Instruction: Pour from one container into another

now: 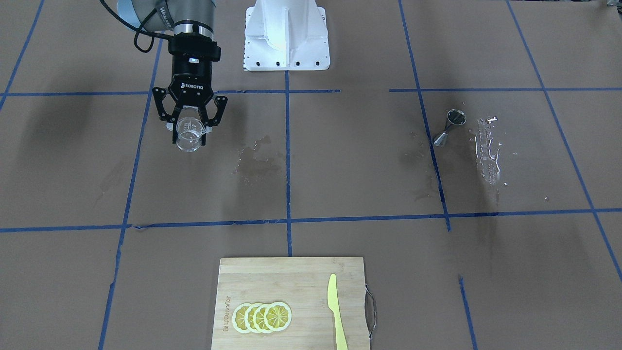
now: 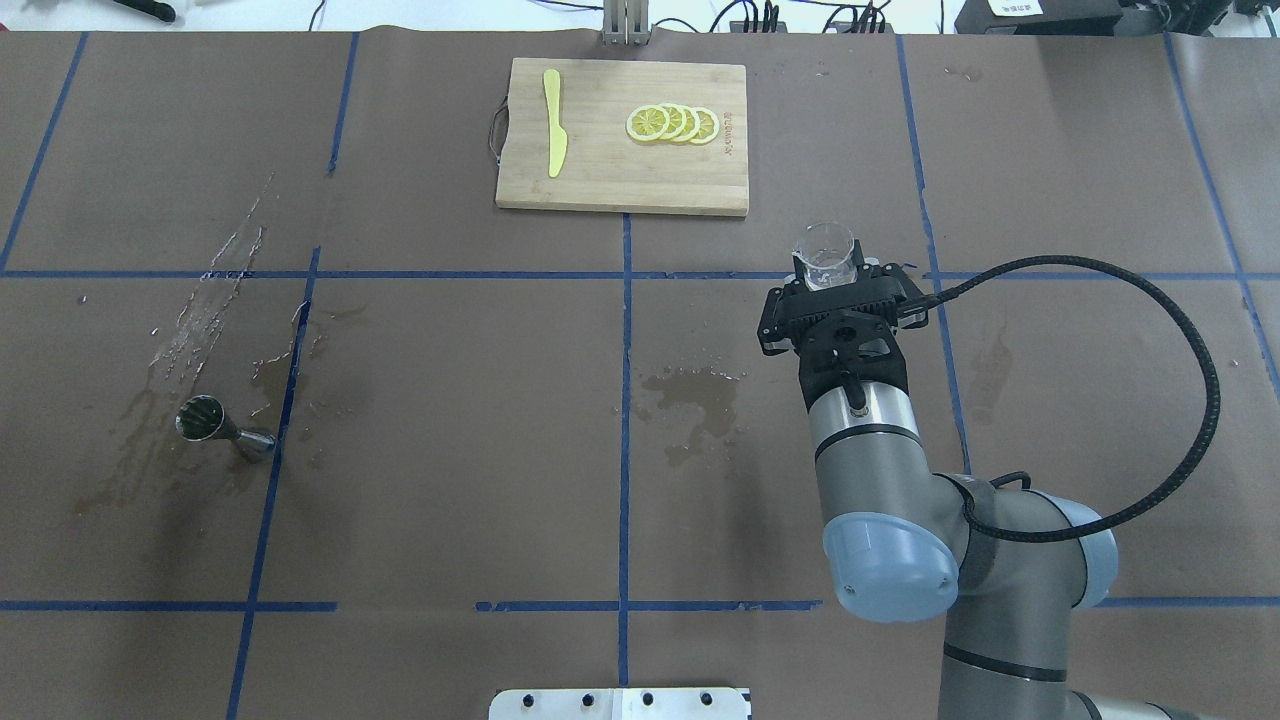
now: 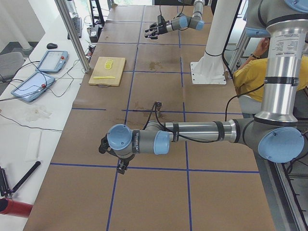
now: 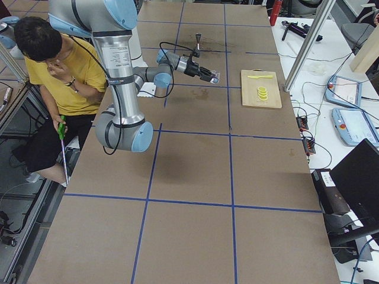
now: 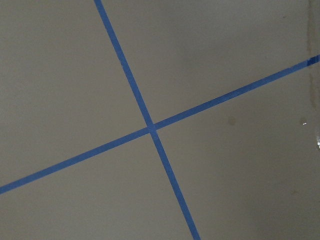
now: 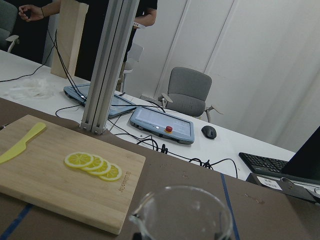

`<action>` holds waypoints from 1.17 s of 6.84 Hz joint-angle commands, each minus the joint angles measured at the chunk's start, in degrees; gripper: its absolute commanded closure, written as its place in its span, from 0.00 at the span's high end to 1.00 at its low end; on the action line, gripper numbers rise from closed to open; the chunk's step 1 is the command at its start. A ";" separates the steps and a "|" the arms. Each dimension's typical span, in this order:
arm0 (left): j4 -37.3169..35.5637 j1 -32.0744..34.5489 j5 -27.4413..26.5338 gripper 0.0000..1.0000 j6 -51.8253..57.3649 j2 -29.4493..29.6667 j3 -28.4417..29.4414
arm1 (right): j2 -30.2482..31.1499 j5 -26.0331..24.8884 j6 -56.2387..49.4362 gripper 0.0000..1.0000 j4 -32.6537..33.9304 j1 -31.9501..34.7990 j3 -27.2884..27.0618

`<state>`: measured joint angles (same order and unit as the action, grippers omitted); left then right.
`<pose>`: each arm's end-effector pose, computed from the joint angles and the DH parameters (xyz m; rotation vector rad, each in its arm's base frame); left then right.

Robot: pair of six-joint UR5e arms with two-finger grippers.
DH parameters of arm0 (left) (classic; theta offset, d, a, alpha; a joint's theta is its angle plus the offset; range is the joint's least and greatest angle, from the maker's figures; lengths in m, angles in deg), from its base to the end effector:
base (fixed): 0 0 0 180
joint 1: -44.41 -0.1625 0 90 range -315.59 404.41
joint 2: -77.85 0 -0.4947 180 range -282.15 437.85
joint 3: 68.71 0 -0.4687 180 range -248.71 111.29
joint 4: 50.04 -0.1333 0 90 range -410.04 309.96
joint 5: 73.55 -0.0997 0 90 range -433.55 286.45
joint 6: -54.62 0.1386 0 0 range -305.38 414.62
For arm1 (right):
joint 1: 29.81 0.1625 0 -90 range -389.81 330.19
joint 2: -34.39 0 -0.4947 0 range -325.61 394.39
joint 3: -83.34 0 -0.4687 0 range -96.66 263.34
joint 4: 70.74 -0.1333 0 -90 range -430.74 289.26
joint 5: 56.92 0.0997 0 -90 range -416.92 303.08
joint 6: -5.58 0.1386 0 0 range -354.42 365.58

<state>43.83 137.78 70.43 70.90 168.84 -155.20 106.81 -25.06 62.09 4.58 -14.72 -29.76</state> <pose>-0.0552 -0.5761 0.7569 0.1826 0.9266 0.2195 -0.5349 -0.4042 0.2881 1.1994 -0.4141 0.2125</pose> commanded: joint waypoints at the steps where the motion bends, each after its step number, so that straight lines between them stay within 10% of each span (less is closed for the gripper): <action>1: 0.25 0.49 -4.28 1.00 -11.48 0.23 -1.30 | 0.00 0.13 0.00 0.00 0.00 0.19 -0.01; 5: 1.84 0.49 -6.52 1.00 -11.45 -0.03 -2.37 | 6.12 3.12 2.62 0.00 -0.35 0.37 -3.43; 8: 3.24 0.49 -6.69 1.00 -11.45 -0.38 -2.37 | 20.80 2.60 2.37 0.00 -33.30 0.28 4.42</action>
<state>46.52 138.27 63.79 59.48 168.51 -157.57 122.55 -22.07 64.19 -16.10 -14.42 -29.87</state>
